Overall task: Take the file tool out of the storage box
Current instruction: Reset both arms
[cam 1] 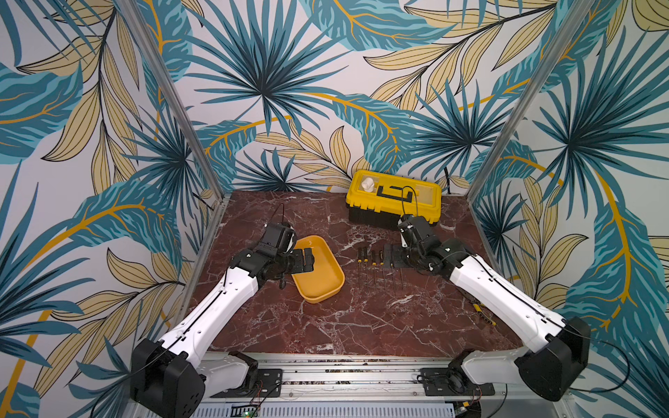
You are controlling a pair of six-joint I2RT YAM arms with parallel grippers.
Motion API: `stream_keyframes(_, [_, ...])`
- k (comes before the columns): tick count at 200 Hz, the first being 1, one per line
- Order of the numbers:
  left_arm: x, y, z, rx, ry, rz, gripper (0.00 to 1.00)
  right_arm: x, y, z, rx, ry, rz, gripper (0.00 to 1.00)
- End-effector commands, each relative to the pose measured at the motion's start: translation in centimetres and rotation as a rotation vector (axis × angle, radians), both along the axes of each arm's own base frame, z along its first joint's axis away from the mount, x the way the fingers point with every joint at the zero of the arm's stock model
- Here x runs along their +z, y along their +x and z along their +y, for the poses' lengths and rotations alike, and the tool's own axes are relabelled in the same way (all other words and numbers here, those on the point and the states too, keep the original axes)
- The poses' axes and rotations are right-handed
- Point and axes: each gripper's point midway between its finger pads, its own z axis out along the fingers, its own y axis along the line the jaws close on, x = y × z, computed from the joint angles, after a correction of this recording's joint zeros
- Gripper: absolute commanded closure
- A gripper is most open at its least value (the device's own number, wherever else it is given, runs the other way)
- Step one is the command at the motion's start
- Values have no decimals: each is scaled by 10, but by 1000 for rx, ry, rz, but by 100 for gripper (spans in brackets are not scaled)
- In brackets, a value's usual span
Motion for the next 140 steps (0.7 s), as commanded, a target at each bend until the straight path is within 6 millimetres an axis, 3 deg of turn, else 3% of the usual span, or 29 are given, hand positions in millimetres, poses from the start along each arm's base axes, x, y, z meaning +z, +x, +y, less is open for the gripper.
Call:
stream_keyframes(1, [27,18,15,53,47,-120,0,-4,-9,-34,-22,-48,-3,1])
stream_keyframes(24, [29,27,30,98,101,-172,0,-5,-4,-67,-71,-58,-48,0])
stream_keyframes(61, [37,38,54,166,180,-248,0,-28,14,-117,-197,-69,-146,0])
stream_keyframes(116, [33,63,84,273,295,-417,0,-49,41,-163,-281,-182,-351,1])
stream_keyframes(140, [28,74,92,288,340,-521,0,-61,50,-169,-277,-158,-427,0])
